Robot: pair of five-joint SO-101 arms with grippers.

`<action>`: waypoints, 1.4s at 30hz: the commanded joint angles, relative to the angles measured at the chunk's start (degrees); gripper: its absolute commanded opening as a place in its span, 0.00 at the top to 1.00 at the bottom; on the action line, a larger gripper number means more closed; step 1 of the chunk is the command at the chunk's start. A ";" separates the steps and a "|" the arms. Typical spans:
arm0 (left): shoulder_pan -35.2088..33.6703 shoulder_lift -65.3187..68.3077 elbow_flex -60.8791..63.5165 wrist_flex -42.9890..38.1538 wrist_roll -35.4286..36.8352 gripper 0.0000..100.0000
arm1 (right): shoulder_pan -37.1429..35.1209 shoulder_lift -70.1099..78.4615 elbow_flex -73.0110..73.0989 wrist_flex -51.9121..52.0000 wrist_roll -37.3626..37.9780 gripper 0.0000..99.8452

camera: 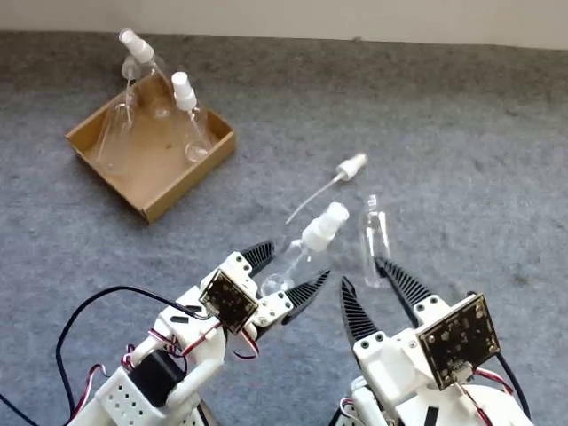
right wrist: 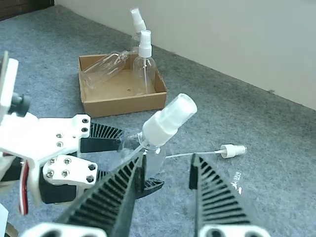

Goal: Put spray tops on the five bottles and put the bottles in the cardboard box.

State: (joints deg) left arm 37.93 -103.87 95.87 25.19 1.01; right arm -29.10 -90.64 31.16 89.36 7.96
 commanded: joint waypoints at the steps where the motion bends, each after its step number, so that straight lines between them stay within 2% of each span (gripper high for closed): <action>1: -0.40 -0.92 1.19 -3.43 -0.35 0.90 | -0.31 0.31 2.42 -3.47 0.53 0.93; 6: -1.63 -0.92 1.19 -6.68 -0.62 0.90 | -0.31 0.31 9.98 -9.71 0.53 0.97; 12: -12.53 -0.92 1.19 -10.37 -0.26 0.90 | -0.31 0.31 14.55 -11.30 0.53 1.00; 16: -16.31 -0.92 1.19 -10.55 -0.26 0.90 | -0.31 0.31 16.75 -14.02 0.53 1.00; 19: -16.75 -0.92 0.75 -11.08 -0.26 0.90 | -0.31 0.31 22.46 -20.18 0.18 1.00; 26: -18.68 -0.92 1.19 -22.15 -0.26 0.90 | -0.31 0.31 36.26 -31.60 0.18 1.00; 37: -18.77 -0.92 1.19 -23.03 0.18 0.90 | -1.63 0.31 42.33 -41.71 0.09 1.00; 42: -19.21 -0.92 1.19 -23.03 10.11 0.90 | -6.46 0.22 47.96 -45.67 0.18 1.00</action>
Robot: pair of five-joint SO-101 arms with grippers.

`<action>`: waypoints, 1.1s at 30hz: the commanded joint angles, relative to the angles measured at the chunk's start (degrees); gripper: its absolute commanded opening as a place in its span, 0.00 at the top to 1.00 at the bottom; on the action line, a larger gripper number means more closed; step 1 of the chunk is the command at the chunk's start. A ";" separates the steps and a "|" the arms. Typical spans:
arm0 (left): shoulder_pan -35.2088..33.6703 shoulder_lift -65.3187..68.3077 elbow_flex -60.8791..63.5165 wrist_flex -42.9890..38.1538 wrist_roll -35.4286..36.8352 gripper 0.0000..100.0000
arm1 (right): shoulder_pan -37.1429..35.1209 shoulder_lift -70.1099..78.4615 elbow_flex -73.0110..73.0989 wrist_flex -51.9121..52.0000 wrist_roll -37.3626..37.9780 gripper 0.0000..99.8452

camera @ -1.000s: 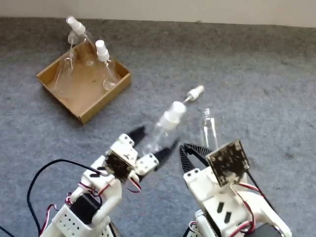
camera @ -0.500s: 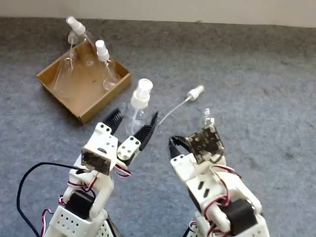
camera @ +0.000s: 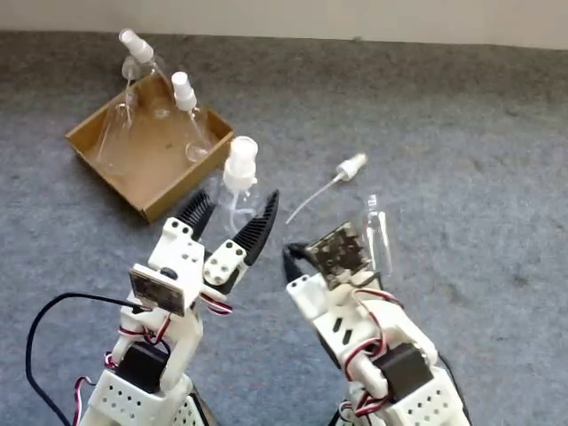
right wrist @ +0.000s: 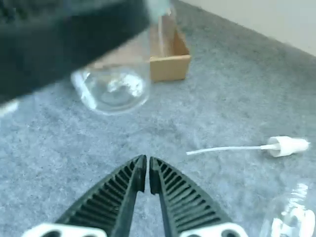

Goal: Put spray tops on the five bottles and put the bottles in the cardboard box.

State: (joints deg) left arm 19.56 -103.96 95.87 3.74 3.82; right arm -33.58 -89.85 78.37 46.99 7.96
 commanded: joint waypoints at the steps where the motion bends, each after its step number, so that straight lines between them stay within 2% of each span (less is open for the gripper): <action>1: -0.92 -0.84 1.10 -1.58 9.05 0.90 | -2.33 -1.36 1.54 -3.82 0.35 1.00; 8: -0.40 -0.84 1.19 -1.49 17.23 0.90 | -6.37 -17.01 9.89 -3.91 0.53 1.00; 16: 0.31 -0.66 1.19 -1.32 21.89 0.90 | -6.90 -15.87 13.32 -4.09 0.18 1.00; 20: 5.14 -0.57 1.27 -0.97 21.45 0.90 | -6.99 -15.69 13.23 -4.09 0.18 1.00; 23: 7.87 -0.57 1.27 2.29 21.45 0.90 | -6.81 -15.69 12.88 -4.18 0.18 1.00; 28: 11.47 -0.66 1.27 5.45 21.36 0.90 | -4.62 -15.69 10.42 -4.18 0.44 1.00; 33: 13.32 -0.66 1.27 8.09 21.36 0.90 | 3.21 -15.69 10.15 -4.26 0.18 1.00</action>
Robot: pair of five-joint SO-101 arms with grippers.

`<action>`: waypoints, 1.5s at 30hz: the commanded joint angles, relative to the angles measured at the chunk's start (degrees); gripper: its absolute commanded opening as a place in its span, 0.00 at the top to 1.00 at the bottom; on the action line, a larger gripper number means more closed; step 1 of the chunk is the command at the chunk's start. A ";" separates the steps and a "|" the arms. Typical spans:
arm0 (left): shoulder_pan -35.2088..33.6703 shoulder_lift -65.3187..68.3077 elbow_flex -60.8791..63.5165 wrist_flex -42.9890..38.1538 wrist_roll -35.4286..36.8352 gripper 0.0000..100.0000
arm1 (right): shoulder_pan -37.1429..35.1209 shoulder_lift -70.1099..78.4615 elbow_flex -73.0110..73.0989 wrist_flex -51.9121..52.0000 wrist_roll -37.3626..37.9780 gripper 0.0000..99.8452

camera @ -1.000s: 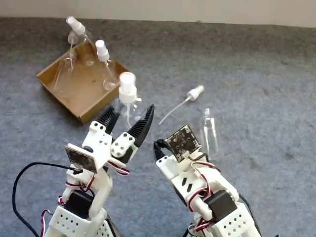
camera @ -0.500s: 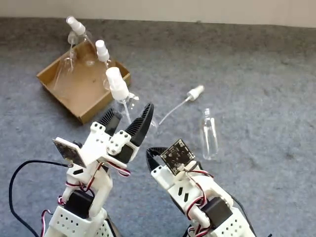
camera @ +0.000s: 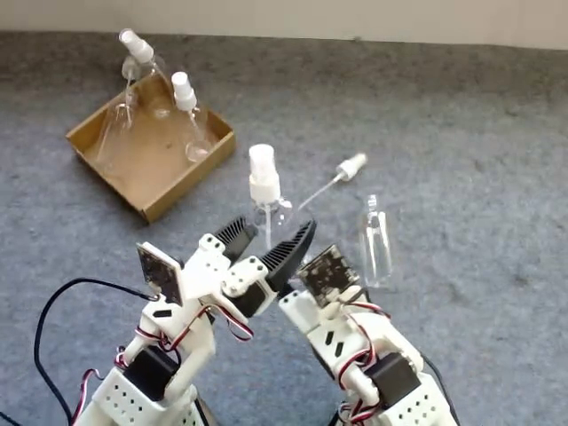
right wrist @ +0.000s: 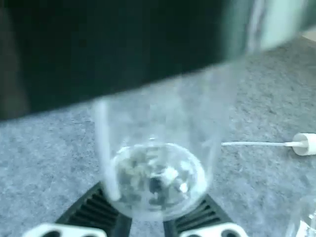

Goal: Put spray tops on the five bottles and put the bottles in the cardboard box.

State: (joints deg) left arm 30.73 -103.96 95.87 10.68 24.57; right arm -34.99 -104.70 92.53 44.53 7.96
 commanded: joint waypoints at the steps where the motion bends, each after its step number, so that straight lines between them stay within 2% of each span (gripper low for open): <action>1: 2.51 -0.66 1.27 1.23 0.62 0.90 | 6.02 -0.84 -3.91 -2.33 0.18 1.00; 10: 3.21 -0.66 1.27 1.49 0.62 0.90 | 14.64 -0.66 1.63 -17.10 0.18 1.00; 17: 2.33 -0.75 1.10 1.14 0.53 0.90 | 11.38 -0.66 4.53 -18.24 0.44 1.00; 22: -4.62 -0.75 1.19 1.14 0.53 0.90 | 7.78 -0.66 7.52 -18.24 0.53 1.00; 29: -15.16 -0.75 1.19 1.49 0.53 0.90 | 7.69 -0.66 8.57 -18.33 0.53 1.00; 33: -20.53 -0.57 1.19 1.58 -9.14 0.90 | 7.78 -0.66 8.66 -18.24 0.53 1.00; 36: -24.40 -0.57 0.84 4.75 -14.15 0.90 | 7.78 -0.66 8.66 -18.15 0.53 1.00; 45: -33.27 -0.40 -6.37 7.03 -14.68 0.90 | 7.78 -0.31 8.66 -18.07 0.53 1.00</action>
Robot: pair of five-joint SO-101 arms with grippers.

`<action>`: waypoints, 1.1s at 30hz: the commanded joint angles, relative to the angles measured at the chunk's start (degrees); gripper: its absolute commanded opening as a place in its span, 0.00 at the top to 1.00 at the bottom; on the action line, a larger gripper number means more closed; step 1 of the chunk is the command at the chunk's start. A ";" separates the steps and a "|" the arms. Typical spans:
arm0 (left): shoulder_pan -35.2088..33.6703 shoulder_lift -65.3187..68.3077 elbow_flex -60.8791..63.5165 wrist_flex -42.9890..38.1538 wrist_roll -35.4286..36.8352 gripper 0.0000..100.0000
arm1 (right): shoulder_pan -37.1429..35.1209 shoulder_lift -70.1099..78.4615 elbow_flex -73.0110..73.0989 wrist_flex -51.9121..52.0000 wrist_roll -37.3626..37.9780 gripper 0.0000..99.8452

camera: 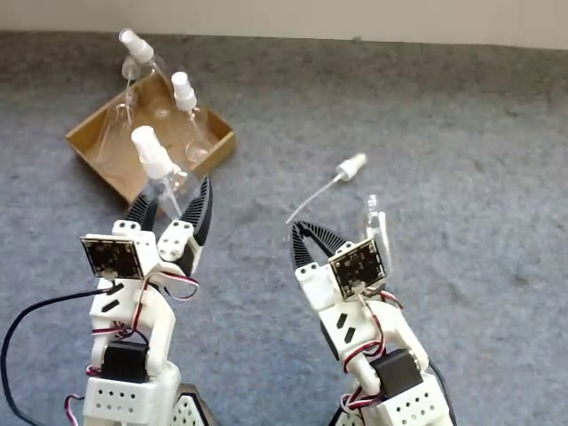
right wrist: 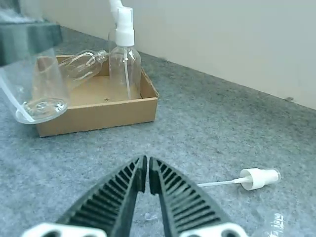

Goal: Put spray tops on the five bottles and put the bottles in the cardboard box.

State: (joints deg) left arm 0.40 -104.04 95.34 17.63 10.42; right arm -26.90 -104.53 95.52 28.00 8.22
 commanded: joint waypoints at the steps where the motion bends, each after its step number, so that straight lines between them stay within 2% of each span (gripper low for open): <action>1: -3.38 -0.31 -6.73 0.18 -0.53 0.90 | -0.31 -0.48 5.67 -1.54 0.26 1.00; 9: -5.05 3.47 -13.58 3.43 -3.25 0.90 | -0.31 -0.75 5.67 1.45 0.26 1.00; 22: -5.32 38.29 -32.48 3.43 -3.52 0.90 | -0.31 -0.75 5.67 1.54 0.26 1.00; 24: -7.08 42.42 -34.59 3.08 -3.34 0.90 | -0.31 -0.75 5.67 1.63 0.26 1.00; 29: -11.38 51.82 -36.18 -6.33 -3.43 0.90 | -0.31 -0.75 5.67 1.63 0.26 1.00; 33: -11.74 57.80 -36.35 -11.69 -3.43 0.90 | -0.31 -0.75 5.67 1.63 0.26 1.00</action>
State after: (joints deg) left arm -10.68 -50.77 63.08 11.74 7.52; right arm -26.90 -104.62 95.52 29.32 8.22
